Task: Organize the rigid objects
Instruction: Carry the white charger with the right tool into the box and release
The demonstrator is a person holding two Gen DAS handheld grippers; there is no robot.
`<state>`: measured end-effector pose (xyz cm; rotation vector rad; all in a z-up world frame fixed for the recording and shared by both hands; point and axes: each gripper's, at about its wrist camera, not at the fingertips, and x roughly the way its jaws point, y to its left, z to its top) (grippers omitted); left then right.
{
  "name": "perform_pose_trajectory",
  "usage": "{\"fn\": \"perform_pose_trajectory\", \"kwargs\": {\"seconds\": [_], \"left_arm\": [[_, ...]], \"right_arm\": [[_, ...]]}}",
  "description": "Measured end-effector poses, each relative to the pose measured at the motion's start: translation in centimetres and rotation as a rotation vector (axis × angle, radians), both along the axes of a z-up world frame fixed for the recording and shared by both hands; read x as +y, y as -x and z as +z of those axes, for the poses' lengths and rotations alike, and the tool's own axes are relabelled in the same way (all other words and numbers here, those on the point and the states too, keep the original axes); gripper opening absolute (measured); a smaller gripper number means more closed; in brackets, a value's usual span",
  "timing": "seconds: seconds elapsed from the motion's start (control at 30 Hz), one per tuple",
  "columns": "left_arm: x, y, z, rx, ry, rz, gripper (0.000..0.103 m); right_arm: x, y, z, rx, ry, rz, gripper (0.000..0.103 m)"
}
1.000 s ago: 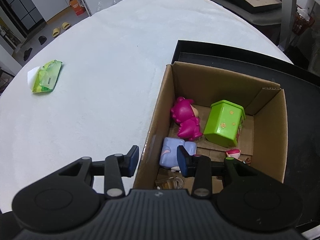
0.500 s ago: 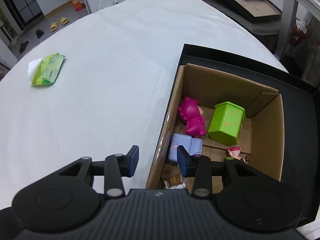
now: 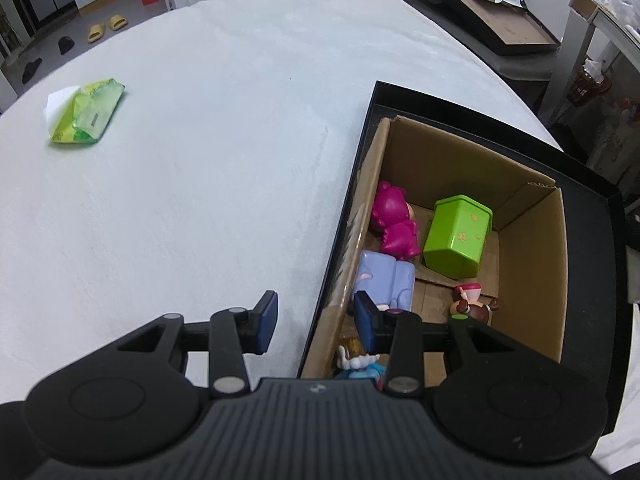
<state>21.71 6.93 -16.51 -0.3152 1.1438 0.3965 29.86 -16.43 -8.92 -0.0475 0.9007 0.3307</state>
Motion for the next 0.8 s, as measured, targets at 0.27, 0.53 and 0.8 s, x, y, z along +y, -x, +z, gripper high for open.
{"fn": "perform_pose_trajectory", "kwargs": {"seconds": [0.27,0.53,0.8], "left_arm": [[0.4,0.6,-0.4,-0.027,0.041,-0.019,0.04],[1.3,0.9,-1.3,-0.039,0.15,-0.009,0.029],[2.0,1.0,-1.7,-0.048,0.198,-0.006,0.016]], "right_arm": [[3.3,0.5,0.6,0.004,0.028,0.033,0.021],[6.5,0.7,0.3,0.024,0.061,0.067,0.021],[9.1,0.4,-0.6,0.05,0.103,0.1,0.021]]}}
